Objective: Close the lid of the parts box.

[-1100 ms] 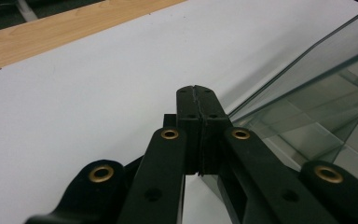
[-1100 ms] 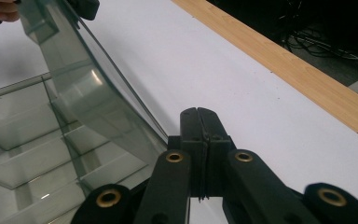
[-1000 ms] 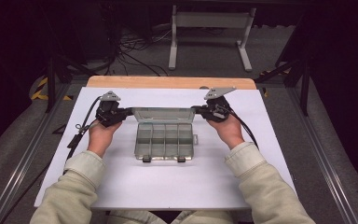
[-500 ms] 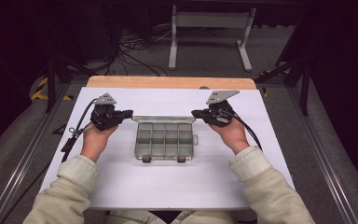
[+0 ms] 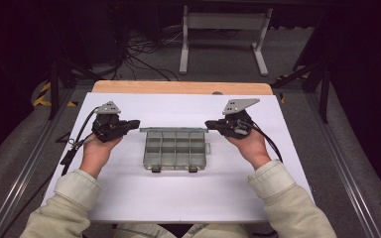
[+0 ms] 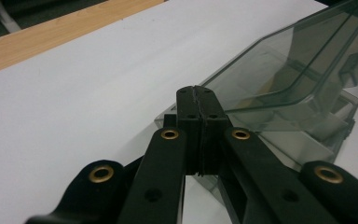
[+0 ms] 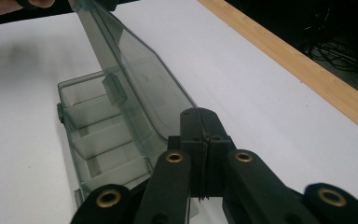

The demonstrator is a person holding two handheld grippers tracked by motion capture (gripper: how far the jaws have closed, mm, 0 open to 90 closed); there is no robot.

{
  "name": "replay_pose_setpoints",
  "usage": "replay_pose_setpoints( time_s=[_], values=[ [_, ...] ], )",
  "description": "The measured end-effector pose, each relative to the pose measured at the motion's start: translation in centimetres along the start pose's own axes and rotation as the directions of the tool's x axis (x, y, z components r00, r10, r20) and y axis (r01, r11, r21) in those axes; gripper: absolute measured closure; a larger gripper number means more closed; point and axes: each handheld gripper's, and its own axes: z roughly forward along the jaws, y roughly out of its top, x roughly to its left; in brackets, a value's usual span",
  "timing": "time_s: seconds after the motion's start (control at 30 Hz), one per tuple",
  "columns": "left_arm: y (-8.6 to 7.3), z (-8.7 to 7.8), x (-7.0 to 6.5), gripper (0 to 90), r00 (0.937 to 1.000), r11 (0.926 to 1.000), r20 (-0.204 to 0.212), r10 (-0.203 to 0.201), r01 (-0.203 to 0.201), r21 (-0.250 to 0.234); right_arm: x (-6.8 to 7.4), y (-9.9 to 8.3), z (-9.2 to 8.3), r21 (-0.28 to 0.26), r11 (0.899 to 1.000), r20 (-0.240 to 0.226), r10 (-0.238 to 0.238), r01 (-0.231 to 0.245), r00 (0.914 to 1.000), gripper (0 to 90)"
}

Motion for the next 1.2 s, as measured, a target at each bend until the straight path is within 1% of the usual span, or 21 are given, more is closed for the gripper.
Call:
replay_pose_setpoints(
  time_s=[0.1, 0.17, 0.23, 0.33, 0.4, 0.47, 0.5, 0.53, 0.6, 0.63, 0.67, 0.7, 0.73, 0.77, 0.8, 1.0, 1.07, 1.1, 1.2],
  values=[
    [0.0, -0.3, -0.3, 89.7, 0.9999, 0.9999, 0.012, 0.009, -0.009, 0.007, 0.3, 0.1, -0.3, 0.002, 1.000, -0.007, -0.001, 0.001, 1.0000, 90.0],
    [0.0, -0.5, -0.5, 89.7, 0.9998, 1.0000, 0.019, 0.003, -0.003, 0.010, 0.4, 0.1, -0.4, 0.005, 1.000, -0.009, -0.002, 0.002, 1.0000, 90.0],
    [0.1, -0.7, -0.7, 89.6, 0.9996, 0.9998, 0.024, 0.017, -0.018, 0.010, 0.6, 0.1, -0.5, 0.010, 1.000, -0.015, -0.002, 0.002, 0.9999, 90.0],
    [0.2, -0.9, -0.9, 89.5, 0.9991, 0.9997, 0.038, 0.019, -0.019, 0.015, 0.9, 0.2, -0.7, 0.020, 1.000, -0.018, -0.011, 0.012, 0.9998, 90.0],
    [0.3, -1.0, -1.1, 89.5, 0.9985, 0.9992, 0.049, 0.026, -0.027, 0.030, 1.1, 0.3, -0.7, 0.024, 1.000, -0.023, -0.010, 0.010, 0.9997, 90.0],
    [0.4, -1.0, -1.4, 89.6, 0.9983, 0.9988, 0.055, 0.022, -0.024, 0.042, 1.3, 0.3, -0.8, 0.034, 0.999, -0.028, -0.011, 0.012, 0.9996, 90.0],
    [0.4, -1.0, -1.4, 89.6, 0.9981, 0.9985, 0.056, 0.026, -0.029, 0.046, 1.4, 0.3, -0.8, 0.041, 0.999, -0.030, -0.010, 0.012, 0.9995, 90.0],
    [0.5, -1.0, -1.5, 89.6, 0.9973, 0.9980, 0.067, 0.031, -0.035, 0.053, 1.4, 0.3, -0.7, 0.048, 0.999, -0.034, -0.009, 0.011, 0.9994, 90.0],
    [0.5, -1.0, -1.7, 89.6, 0.9966, 0.9970, 0.077, 0.030, -0.035, 0.069, 1.5, 0.3, -0.7, 0.065, 0.998, -0.043, -0.005, 0.007, 0.9991, 90.0],
    [0.5, -1.0, -1.7, 89.6, 0.9966, 0.9970, 0.077, 0.030, -0.035, 0.069, 1.5, 0.3, -0.7, 0.075, 0.997, -0.046, -0.003, 0.007, 0.9990, 90.0],
    [0.5, -1.0, -1.8, 89.6, 0.9961, 0.9965, 0.085, 0.025, -0.031, 0.077, 1.5, 0.3, -0.7, 0.075, 0.997, -0.046, -0.003, 0.007, 0.9990, 90.0],
    [0.6, -0.9, -1.9, 89.6, 0.9952, 0.9939, 0.086, 0.046, -0.055, 0.096, 1.6, 0.3, -0.6, 0.088, 0.996, -0.049, -0.001, 0.006, 0.9988, 90.0],
    [0.6, -0.9, -1.9, 89.6, 0.9952, 0.9939, 0.086, 0.046, -0.055, 0.096, 1.6, 0.3, -0.6, 0.088, 0.996, -0.049, -0.001, 0.006, 0.9988, 90.0],
    [0.6, -0.9, -2.1, 89.6, 0.9947, 0.9931, 0.095, 0.040, -0.050, 0.106, 1.7, 0.3, -0.6, 0.100, 0.995, -0.053, -0.006, 0.011, 0.9986, 90.0],
    [0.7, -0.9, -2.2, 89.6, 0.9937, 0.9917, 0.103, 0.043, -0.055, 0.117, 1.7, 0.3, -0.6, 0.100, 0.995, -0.053, -0.006, 0.011, 0.9986, 90.0],
    [0.7, -0.7, -2.5, 89.6, 0.9915, 0.9853, 0.120, 0.050, -0.068, 0.157, 2.1, 0.3, -0.4, 0.131, 0.991, -0.085, -0.004, 0.015, 0.9964, 90.0],
    [0.7, -0.5, -2.6, 89.6, 0.9905, 0.9820, 0.126, 0.055, -0.077, 0.173, 2.2, 0.3, -0.3, 0.147, 0.989, -0.095, -0.005, 0.019, 0.9955, 90.0],
    [0.7, -0.5, -2.7, 89.6, 0.9901, 0.9807, 0.131, 0.051, -0.074, 0.181, 2.3, 0.3, -0.2, 0.154, 0.988, -0.098, -0.006, 0.021, 0.9951, 90.0],
    [0.6, -0.4, -2.7, 89.6, 0.9877, 0.9753, 0.144, 0.060, -0.089, 0.202, 2.4, 0.3, -0.1, 0.174, 0.984, -0.110, -0.004, 0.023, 0.9939, 90.0]
  ],
)
